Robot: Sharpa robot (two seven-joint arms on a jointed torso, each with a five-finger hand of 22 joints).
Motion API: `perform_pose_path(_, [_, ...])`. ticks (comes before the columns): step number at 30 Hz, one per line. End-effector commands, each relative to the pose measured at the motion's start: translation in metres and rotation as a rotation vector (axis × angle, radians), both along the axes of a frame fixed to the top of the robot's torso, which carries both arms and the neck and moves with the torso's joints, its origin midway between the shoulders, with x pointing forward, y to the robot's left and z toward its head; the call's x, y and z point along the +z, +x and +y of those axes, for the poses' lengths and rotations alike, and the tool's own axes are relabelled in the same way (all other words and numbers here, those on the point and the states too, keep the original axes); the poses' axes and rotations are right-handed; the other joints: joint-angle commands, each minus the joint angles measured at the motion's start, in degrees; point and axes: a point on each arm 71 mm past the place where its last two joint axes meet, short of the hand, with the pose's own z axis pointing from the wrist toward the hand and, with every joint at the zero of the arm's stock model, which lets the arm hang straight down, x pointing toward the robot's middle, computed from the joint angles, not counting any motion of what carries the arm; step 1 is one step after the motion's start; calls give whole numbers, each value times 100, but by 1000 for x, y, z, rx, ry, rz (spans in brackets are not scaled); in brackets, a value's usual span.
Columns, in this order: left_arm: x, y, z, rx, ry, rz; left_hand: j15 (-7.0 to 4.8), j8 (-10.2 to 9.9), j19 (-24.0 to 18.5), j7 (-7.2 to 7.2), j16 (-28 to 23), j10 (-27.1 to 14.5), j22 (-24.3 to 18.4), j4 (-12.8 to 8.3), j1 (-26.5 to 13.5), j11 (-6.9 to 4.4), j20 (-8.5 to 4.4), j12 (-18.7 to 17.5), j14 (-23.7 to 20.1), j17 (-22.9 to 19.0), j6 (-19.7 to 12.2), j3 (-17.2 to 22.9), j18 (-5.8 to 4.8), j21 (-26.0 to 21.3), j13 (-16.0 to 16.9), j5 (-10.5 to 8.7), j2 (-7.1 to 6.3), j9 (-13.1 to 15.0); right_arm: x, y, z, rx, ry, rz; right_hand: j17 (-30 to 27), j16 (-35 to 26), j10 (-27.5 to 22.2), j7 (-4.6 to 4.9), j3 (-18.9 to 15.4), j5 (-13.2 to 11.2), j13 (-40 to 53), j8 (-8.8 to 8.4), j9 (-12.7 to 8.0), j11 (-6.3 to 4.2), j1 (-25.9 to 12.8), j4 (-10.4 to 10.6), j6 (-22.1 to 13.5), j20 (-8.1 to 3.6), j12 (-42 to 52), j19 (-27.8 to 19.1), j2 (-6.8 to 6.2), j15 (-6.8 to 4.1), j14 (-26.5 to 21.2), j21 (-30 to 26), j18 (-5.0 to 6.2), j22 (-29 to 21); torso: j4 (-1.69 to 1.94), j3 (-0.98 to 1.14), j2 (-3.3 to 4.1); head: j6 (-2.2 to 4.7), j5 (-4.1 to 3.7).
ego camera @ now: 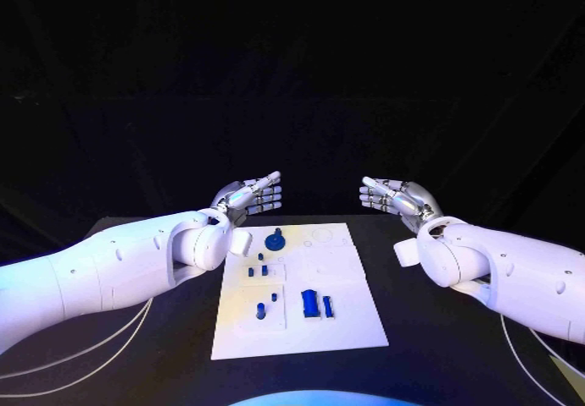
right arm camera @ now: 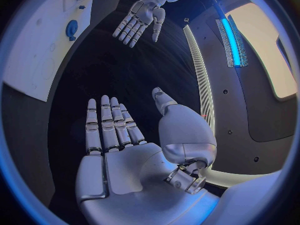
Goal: Assemble the parts on the task board
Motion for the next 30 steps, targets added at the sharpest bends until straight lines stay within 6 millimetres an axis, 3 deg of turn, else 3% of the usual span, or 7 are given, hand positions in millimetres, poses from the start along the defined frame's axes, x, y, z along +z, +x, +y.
perform_pose_path(1, [6, -5, -4, 100, 18, -63, -455, -105, -1035, -568, -122, -1279, -268, -389, -1718, -200, -334, -99, -1198, -237, -1178, -310, -287, -595, -69, -366, 298, -92, 6, -10, 1, -119, 65, -35, -305, -158, -1284, -239, -440, -551, -370, -73, -182, -465, -1494, 29, -1184, -289, -560, -1040, 43, -201, -1326, -76, -225, -515, 335, 60, 187, 306, -200])
perform_pose_path(2, [8, -7, -7, 114, 21, -73, -455, -105, -1115, -568, -122, -1378, -289, -389, -1854, -610, -363, -99, -1294, -256, -1267, -338, -299, -595, -69, -396, 298, -92, 8, -14, 1, -141, 82, -38, -332, -158, -1395, -259, -478, -551, -370, -73, -182, -465, -1620, 29, -1285, -313, -560, -1129, 43, -201, -1446, -76, -225, -559, 405, 73, 226, 381, -249])
perform_pose_path(8, [19, -23, -23, 196, 40, -133, -455, -105, -1573, -568, -122, -1945, -408, -389, -2613, -610, -509, -99, -1824, -721, -1789, -473, -361, -595, -69, -558, 298, -92, 17, -33, 5, -244, 150, -43, -467, -158, -1961, -730, -672, -551, -370, -73, -182, -465, -2279, 29, -1808, -439, -560, -1589, 43, -201, -2034, -76, -330, -785, 730, 131, 407, 730, -475])
perform_pose_path(10, [21, -26, -26, 213, 45, -146, -455, -105, -1693, -568, -122, -2092, -815, -389, -2813, -610, -547, -99, -1963, -721, -1925, -498, -367, -595, -69, -600, 298, -92, 19, -37, 6, -263, 160, -42, -504, -158, -2115, -730, -725, -551, -370, -73, -182, -465, -2453, 29, -1946, -475, -560, -1710, 43, -201, -2191, -76, -749, -846, 785, 141, 438, 790, -514])
perform_pose_path(11, [22, -28, -28, 220, 48, -151, -455, -105, -1731, -568, -122, -2139, -815, -389, -2878, -610, -559, -99, -2008, -721, -1972, -508, -798, -595, -69, -617, 298, -92, 19, -38, 6, -270, 164, -42, -515, -158, -2165, -730, -741, -551, -370, -73, -182, -465, -2510, 29, -1989, -881, -560, -1750, 43, -201, -2241, -76, -749, -866, 805, 145, 449, 811, -528])
perform_pose_path(14, [25, -32, -31, 238, 54, -164, -455, -105, -1924, -568, -122, -2377, -815, -389, -3197, -610, -1019, -99, -2230, -721, -2190, -949, -798, -595, -69, -681, 298, -92, 21, -41, 6, -284, 171, -41, -936, -158, -2403, -730, -823, -551, -370, -73, -182, -465, -2792, 29, -2214, -881, -560, -1932, 43, -201, -2493, -76, -749, -963, 834, 150, 465, 842, -548])
perform_pose_path(30, [26, -34, -33, 245, 57, -169, -455, -105, -2490, -568, -122, -3095, -815, -389, -4159, -610, -1019, -99, -2904, -721, -2851, -949, -798, -595, -69, -1118, 298, -92, 21, -41, 6, -285, 171, -41, -936, -158, -3130, -730, -1345, -551, -370, -73, -182, -465, -3627, 29, -2883, -881, -560, -2525, 43, -201, -3240, -76, -749, -1572, 834, 150, 465, 842, -548])
